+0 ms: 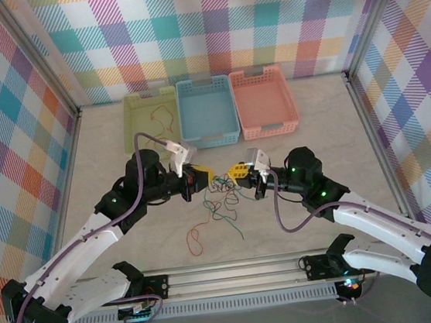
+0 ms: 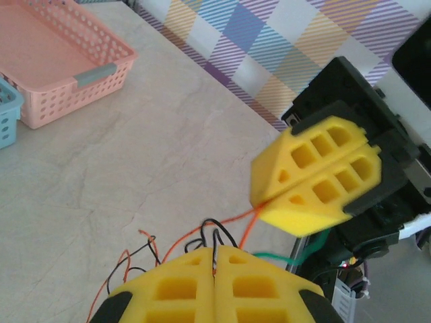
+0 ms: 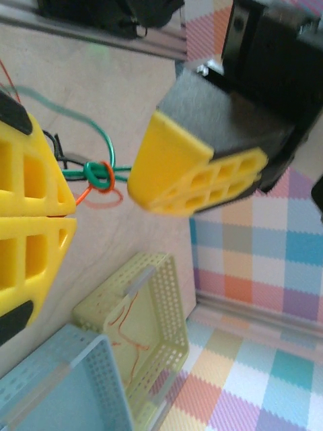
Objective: Untangle the cables
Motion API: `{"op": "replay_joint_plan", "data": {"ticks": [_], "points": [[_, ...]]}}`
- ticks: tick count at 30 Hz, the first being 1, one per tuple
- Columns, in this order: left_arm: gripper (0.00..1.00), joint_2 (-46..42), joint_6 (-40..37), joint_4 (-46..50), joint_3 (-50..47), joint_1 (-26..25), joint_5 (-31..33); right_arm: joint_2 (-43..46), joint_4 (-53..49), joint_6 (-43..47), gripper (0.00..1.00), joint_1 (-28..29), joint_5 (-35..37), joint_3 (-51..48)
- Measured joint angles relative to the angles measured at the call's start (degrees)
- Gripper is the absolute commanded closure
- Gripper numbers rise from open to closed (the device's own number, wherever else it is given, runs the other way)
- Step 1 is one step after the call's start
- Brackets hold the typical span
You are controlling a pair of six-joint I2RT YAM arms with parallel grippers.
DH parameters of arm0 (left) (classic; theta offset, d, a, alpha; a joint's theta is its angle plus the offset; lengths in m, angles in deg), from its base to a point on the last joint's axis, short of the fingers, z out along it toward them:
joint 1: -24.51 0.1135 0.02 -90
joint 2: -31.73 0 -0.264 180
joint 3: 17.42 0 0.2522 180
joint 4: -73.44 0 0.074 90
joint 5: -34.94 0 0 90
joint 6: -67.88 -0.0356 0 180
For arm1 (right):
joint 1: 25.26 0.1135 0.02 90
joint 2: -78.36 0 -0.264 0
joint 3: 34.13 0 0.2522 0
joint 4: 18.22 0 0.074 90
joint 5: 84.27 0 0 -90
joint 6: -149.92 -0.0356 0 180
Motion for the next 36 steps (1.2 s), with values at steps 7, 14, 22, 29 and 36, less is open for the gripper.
{"op": "replay_joint_plan", "data": {"ticks": [7, 14, 22, 29, 36], "points": [[1.00, -4.70, 2.99, -5.95, -4.44, 0.00, -4.02, -3.74, 1.68, 0.57, 1.00, 0.26, -3.56, -0.20], [1.00, -5.11, 4.48, -8.37, -4.44, 0.00, -6.84, -6.45, 2.75, 0.81, 1.00, 1.03, -15.74, -0.28], [1.00, -4.33, 7.23, -13.49, -5.62, 0.02, -12.07, -6.29, 4.31, 0.68, 1.00, 1.14, -15.43, -0.28], [1.00, -1.16, 11.10, -18.53, -6.43, 0.07, -15.87, -10.25, 9.53, -0.50, 1.00, 1.97, -16.50, -0.22], [1.00, 1.33, 12.68, -19.61, -6.47, 0.07, -16.50, -12.22, 15.10, -3.06, 1.00, 2.14, -15.50, -0.87]]}}
